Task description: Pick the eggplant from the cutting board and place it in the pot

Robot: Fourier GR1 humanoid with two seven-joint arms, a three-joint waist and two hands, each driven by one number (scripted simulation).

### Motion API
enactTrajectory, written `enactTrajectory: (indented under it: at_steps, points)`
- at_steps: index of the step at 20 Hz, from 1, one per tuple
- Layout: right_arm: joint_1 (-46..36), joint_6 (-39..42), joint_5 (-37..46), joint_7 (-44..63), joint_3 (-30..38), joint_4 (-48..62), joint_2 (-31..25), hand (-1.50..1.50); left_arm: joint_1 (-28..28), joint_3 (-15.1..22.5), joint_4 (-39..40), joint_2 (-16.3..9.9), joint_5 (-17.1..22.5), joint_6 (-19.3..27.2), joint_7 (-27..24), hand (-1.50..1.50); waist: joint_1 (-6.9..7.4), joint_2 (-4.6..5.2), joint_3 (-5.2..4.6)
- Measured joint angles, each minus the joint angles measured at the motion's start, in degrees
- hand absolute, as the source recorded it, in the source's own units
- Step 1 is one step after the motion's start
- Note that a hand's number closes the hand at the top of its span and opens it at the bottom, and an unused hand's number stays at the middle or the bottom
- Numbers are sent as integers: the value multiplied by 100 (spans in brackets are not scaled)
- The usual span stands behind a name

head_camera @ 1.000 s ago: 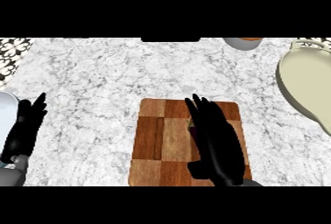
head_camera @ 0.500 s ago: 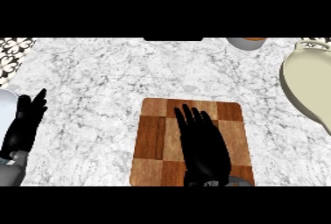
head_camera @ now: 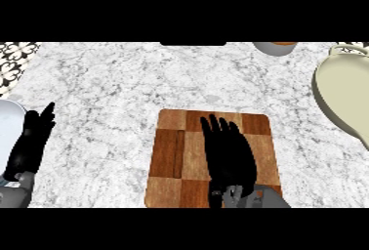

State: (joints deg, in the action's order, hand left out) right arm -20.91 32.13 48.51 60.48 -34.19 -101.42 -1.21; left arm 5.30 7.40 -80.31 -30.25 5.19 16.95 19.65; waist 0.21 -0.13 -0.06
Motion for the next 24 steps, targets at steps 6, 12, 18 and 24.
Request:
enactTrajectory:
  at_steps: [6, 12, 18, 24]
  points:
    - [54, 126, 196, -128, 163, 400, 27, -150, -27, -97, -17, 71, -54, -60, 7, 0, -5, 6, 2]
    - [158, 39, 441, -319, 237, 788, 43, -150, 31, -216, -7, 214, -250, -121, 89, 0, -7, 11, 5]
    - [107, -180, 730, -472, 234, 1242, 68, -150, -22, -421, -70, 318, -349, -346, 74, 0, 2, 11, 6]
    - [130, -356, 712, -451, 286, 1559, 70, -150, -181, -525, -218, 419, -498, -434, 84, 0, 7, 10, 6]
